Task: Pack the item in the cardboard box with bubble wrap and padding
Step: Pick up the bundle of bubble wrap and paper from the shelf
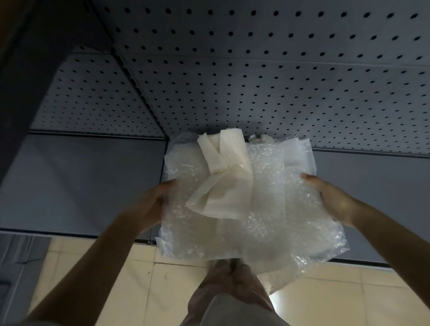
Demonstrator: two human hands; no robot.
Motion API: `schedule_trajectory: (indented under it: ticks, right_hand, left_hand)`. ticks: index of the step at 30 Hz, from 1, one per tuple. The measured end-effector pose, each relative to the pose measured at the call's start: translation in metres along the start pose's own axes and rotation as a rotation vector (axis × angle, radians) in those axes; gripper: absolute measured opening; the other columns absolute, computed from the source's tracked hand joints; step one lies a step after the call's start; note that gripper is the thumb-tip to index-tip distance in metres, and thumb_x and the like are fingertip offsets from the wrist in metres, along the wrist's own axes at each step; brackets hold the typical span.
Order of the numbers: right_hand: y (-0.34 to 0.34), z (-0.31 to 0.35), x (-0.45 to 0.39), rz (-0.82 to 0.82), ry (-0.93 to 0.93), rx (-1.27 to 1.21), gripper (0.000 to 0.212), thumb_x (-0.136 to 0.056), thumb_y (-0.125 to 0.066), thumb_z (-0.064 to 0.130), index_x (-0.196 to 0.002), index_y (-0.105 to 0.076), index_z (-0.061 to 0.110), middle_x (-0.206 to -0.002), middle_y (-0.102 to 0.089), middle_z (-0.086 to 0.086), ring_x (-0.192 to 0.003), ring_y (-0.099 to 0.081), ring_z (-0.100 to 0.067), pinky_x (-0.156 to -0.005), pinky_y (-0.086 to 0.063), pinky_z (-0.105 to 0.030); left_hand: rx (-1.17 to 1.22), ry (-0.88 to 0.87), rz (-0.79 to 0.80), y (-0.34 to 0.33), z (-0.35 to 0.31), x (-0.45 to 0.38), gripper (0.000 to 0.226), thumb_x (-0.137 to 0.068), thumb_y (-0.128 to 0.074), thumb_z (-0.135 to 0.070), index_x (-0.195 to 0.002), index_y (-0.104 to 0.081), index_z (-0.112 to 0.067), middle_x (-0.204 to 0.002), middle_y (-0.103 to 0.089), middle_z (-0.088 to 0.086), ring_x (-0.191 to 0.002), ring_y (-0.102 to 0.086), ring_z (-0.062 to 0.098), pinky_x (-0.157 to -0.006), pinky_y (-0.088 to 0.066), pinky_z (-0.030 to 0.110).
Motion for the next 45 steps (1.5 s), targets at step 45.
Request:
schedule_trajectory:
  ticks: [45]
  right_hand:
    - [0.12,-0.135,0.196,-0.557,0.255,-0.483,0.084,-0.065,-0.076,0.055,-0.135,-0.039,0.027,-0.123,-0.06,-0.001,-0.095,-0.069,-0.019,-0.075,-0.058,-0.035]
  left_hand:
    - [-0.621,-0.16,0.463,-0.273,0.003,0.042,0.072,-0.057,-0.082,-0.03,-0.122,-0.053,-0.021,-0.104,-0.074,0.005,-0.083,-0.074,0.018,-0.061,-0.057,0.03]
Point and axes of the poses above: each hand's wrist, its own x-axis away from the middle knuckle, its own y-axis out of the back of the hand, z = x × y, the point moved 10 cm from there along -x, towards the middle knuckle
